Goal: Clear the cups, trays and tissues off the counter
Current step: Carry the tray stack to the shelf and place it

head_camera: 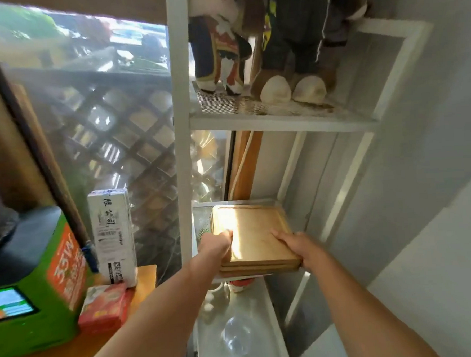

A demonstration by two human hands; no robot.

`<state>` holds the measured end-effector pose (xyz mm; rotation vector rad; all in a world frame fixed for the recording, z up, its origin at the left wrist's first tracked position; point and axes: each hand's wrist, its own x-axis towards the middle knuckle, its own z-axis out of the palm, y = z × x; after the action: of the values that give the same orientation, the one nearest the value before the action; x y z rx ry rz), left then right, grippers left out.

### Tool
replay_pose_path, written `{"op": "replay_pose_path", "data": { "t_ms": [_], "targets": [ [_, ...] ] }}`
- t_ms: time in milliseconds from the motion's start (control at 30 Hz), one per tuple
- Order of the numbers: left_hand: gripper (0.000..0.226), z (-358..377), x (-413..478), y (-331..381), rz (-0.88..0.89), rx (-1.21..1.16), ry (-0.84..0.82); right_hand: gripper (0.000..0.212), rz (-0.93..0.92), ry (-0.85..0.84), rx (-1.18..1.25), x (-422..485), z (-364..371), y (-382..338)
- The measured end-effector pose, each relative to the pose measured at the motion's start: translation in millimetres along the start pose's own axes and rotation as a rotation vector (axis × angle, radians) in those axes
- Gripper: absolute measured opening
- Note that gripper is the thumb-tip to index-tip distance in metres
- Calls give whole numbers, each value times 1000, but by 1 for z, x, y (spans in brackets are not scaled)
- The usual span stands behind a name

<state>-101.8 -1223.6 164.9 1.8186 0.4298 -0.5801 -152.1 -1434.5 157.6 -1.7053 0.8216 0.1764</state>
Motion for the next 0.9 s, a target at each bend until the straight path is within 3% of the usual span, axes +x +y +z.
{"op": "replay_pose_path", "data": {
  "t_ms": [367, 733, 900],
  "targets": [
    [56, -2, 5, 1, 11, -37, 37, 51, -57, -40, 11, 25, 4, -3],
    [49, -3, 11, -1, 53, -9, 57, 50, -30, -34, 62, 27, 7, -3],
    [36, -4, 11, -3, 142, -10, 156, 20, -76, 36, 149, 30, 13, -6]
  ]
}}
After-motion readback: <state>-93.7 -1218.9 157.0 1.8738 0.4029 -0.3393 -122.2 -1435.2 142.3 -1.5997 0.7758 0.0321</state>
